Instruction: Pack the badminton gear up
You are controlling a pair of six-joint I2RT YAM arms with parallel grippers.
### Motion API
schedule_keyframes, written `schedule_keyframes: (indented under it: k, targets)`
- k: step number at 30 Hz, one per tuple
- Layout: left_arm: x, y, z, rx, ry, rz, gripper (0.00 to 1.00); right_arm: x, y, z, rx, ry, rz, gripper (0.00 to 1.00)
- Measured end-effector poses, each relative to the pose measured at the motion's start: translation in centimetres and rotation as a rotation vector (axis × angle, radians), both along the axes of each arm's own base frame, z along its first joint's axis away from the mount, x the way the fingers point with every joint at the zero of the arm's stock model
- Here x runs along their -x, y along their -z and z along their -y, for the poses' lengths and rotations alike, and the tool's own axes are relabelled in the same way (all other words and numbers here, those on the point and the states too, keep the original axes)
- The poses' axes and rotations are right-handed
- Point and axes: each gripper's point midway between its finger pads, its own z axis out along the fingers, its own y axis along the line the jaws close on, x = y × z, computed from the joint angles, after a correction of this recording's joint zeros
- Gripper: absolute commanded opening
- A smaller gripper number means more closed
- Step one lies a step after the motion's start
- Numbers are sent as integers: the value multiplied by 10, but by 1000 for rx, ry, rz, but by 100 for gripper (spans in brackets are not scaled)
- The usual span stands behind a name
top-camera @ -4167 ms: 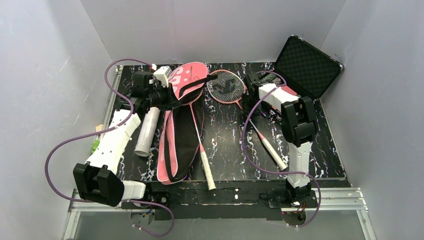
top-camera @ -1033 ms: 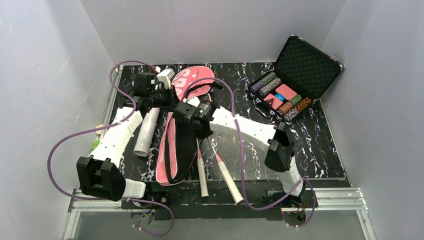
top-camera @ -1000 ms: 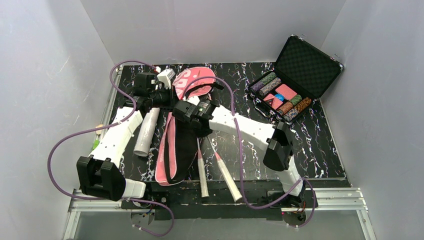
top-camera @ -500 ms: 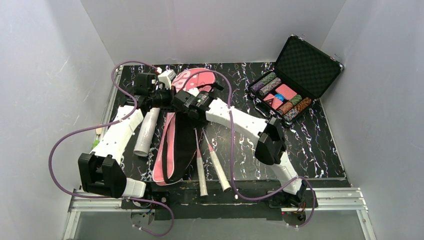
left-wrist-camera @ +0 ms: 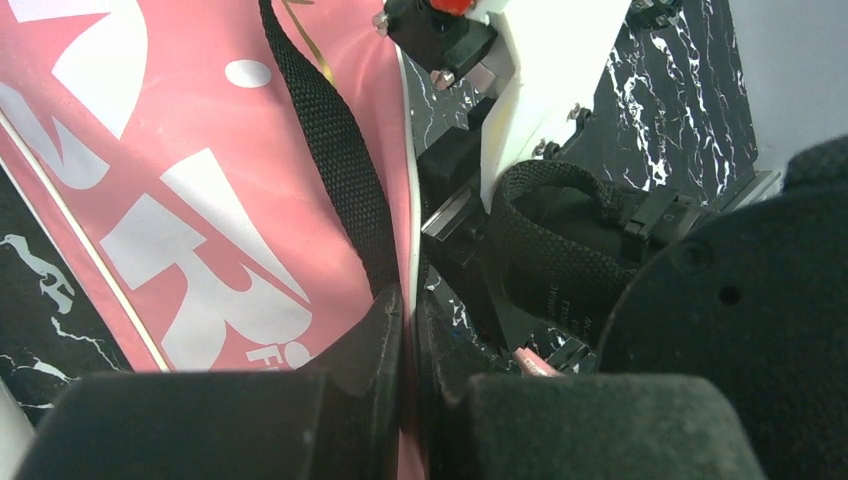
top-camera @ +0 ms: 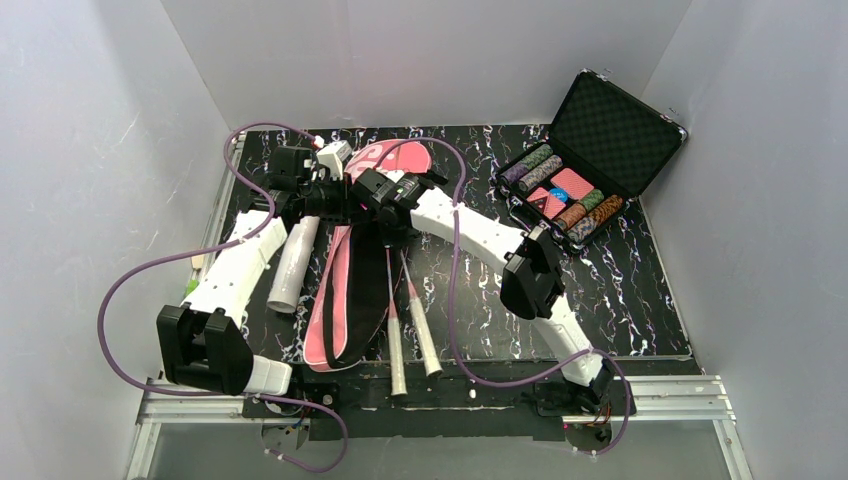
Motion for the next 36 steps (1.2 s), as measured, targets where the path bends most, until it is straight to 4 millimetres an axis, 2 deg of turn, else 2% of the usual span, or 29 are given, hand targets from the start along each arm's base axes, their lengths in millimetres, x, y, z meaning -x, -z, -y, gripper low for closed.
schedule_keyframes:
  k: [4,7,10,15,18,23,27,30,36]
  targets:
    - [-1,1,-2,-10,-6,4,0,1,2,-9,-57,5,-35,28]
    - [-1,2,-3,-18,-4,4,0,-4,7,-17,-108,14,-44,40]
    - [1,5,-3,-25,-2,-5,0,-3,18,-18,-130,23,-74,47]
    - [4,8,-3,-29,3,-25,0,-3,35,-15,-164,42,-129,50]
    - [7,8,-2,-23,13,-34,0,0,36,-7,-187,54,-140,50]
    - [11,8,2,-14,31,-41,0,6,16,23,-255,87,-117,50]
    - [11,8,2,-12,36,-41,0,-6,5,43,-335,142,-100,50]
    - [11,8,2,-12,36,-41,0,-20,16,49,-377,171,-97,51]
    - [11,8,2,-12,36,-41,0,-13,44,39,-435,156,-152,51]
